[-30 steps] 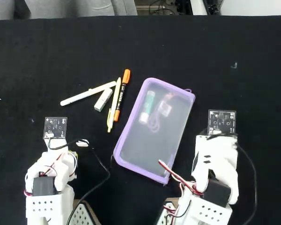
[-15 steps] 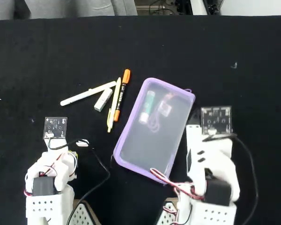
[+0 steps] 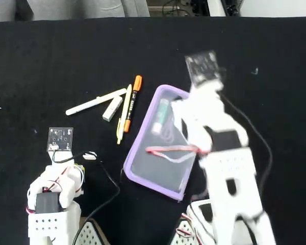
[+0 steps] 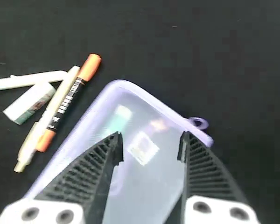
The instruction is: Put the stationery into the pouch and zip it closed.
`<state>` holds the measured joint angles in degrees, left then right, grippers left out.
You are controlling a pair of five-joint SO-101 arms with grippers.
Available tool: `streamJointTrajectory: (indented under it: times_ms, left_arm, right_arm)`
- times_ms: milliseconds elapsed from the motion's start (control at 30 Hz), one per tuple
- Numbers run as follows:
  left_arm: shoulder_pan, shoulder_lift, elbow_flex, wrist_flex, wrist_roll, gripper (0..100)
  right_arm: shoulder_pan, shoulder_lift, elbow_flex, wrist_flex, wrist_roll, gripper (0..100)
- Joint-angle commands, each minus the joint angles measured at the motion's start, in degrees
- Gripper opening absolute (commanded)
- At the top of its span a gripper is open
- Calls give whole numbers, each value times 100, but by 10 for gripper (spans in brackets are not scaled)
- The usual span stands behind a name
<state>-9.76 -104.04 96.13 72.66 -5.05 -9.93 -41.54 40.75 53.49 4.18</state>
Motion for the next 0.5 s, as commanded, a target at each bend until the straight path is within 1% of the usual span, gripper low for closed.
streamJointTrajectory:
  times_ms: [0, 200, 367, 467]
  left_arm:
    - [13, -44, 127, -9, -62, 58]
    - [13, -44, 127, -9, -62, 58]
    - [13, -44, 127, -9, -62, 58]
    - [13, -44, 127, -9, -62, 58]
  right_arm:
    - [-404, 998, -1042, -149, -149, 204]
    - [-923, 2527, -2246, -149, -149, 204]
    - [-967, 3881, -3266, -132, -158, 204]
    - [-967, 4637, -3960, 167, -158, 203]
